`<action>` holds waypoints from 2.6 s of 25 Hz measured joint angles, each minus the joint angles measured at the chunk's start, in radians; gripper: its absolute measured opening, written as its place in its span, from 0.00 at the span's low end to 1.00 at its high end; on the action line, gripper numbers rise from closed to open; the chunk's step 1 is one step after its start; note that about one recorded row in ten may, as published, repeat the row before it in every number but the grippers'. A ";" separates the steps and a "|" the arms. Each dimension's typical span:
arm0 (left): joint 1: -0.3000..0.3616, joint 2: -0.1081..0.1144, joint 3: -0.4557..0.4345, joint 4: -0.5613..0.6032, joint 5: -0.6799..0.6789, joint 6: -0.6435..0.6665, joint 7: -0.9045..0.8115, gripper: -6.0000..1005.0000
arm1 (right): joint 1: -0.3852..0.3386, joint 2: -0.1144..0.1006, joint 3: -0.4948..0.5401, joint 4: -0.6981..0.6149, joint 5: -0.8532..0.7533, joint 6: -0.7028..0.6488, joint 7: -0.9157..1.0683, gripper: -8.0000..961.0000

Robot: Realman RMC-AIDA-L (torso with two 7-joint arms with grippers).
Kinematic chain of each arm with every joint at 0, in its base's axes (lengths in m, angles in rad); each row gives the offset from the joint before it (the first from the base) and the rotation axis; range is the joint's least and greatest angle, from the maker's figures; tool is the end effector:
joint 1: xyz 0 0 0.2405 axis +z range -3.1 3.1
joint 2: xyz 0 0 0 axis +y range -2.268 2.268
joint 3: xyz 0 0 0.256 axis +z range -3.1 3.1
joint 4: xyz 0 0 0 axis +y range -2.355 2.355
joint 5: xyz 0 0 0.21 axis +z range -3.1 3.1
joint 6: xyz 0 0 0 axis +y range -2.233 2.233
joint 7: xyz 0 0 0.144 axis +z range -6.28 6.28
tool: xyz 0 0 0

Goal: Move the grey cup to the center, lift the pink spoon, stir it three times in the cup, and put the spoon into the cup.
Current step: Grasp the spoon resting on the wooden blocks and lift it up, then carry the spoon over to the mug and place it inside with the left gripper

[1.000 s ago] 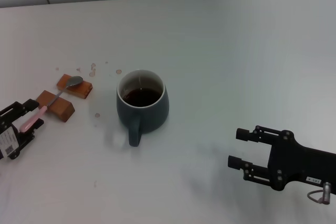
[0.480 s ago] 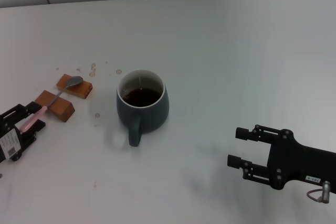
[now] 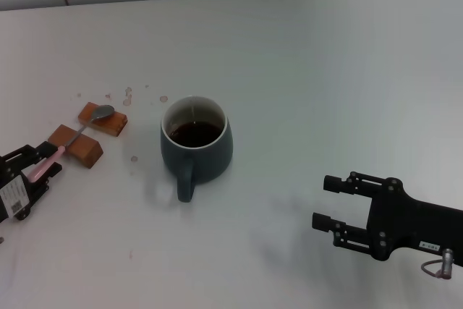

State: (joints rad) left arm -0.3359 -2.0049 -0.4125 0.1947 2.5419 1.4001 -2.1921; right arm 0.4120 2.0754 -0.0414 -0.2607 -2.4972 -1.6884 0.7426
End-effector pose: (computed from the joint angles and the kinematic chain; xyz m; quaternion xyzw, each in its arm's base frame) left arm -0.3898 0.2433 -0.0021 -0.4168 -0.7819 -0.4472 0.1224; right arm 0.3168 0.2294 -0.0439 -0.9238 0.1680 0.3075 0.1546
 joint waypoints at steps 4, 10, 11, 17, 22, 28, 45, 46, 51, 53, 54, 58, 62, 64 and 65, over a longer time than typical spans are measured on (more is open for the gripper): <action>0.000 0.000 0.000 0.000 0.002 -0.005 -0.003 0.41 | 0.001 0.000 0.001 0.000 0.000 0.001 0.000 0.69; -0.003 0.000 0.000 0.000 0.003 -0.007 -0.003 0.38 | 0.001 0.000 0.002 0.000 0.000 0.002 0.000 0.69; -0.004 0.000 0.000 0.000 0.004 -0.007 -0.002 0.36 | 0.001 0.000 0.001 0.000 0.000 0.003 0.000 0.69; -0.006 -0.001 0.000 0.000 0.005 -0.009 0.004 0.30 | 0.001 0.000 -0.004 0.001 0.000 0.009 0.001 0.69; -0.006 -0.001 0.000 0.000 0.005 -0.009 0.006 0.28 | 0.004 0.000 -0.007 0.002 0.000 0.012 0.002 0.69; -0.006 -0.002 0.000 0.000 0.005 -0.011 0.009 0.28 | 0.004 0.000 -0.008 0.002 0.000 0.013 0.002 0.69; -0.002 -0.009 -0.009 -0.002 -0.003 0.003 0.036 0.18 | 0.006 0.002 -0.009 0.001 -0.004 0.026 0.003 0.69; 0.001 -0.009 -0.020 -0.008 -0.004 0.014 0.047 0.17 | 0.006 0.002 -0.009 0.001 -0.004 0.026 0.003 0.69; 0.007 0.002 -0.058 -0.041 -0.005 0.048 0.089 0.14 | 0.009 0.002 -0.009 0.001 -0.005 0.026 0.003 0.69; 0.007 0.003 -0.062 -0.042 -0.006 0.061 0.095 0.14 | 0.010 0.002 -0.009 0.002 -0.005 0.026 0.003 0.69; 0.006 0.003 -0.066 -0.042 -0.006 0.069 0.099 0.14 | 0.011 0.002 -0.009 0.001 -0.005 0.027 0.003 0.69; -0.003 0.004 -0.093 -0.041 -0.009 0.118 0.149 0.14 | 0.012 0.002 -0.009 0.001 -0.005 0.033 0.003 0.69; -0.031 0.011 -0.100 -0.037 -0.022 0.181 0.239 0.14 | 0.013 0.002 -0.009 0.001 -0.005 0.037 0.003 0.69; -0.057 0.026 -0.100 -0.030 -0.039 0.231 0.303 0.14 | 0.013 0.002 -0.009 0.001 -0.005 0.038 0.003 0.69; -0.071 0.037 -0.100 -0.028 -0.044 0.261 0.342 0.14 | 0.013 0.002 -0.009 0.001 -0.005 0.039 0.003 0.69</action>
State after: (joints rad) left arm -0.4064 -1.9679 -0.5121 0.1665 2.4978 1.6610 -1.8504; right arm 0.4249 2.0770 -0.0506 -0.2592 -2.5022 -1.6498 0.7455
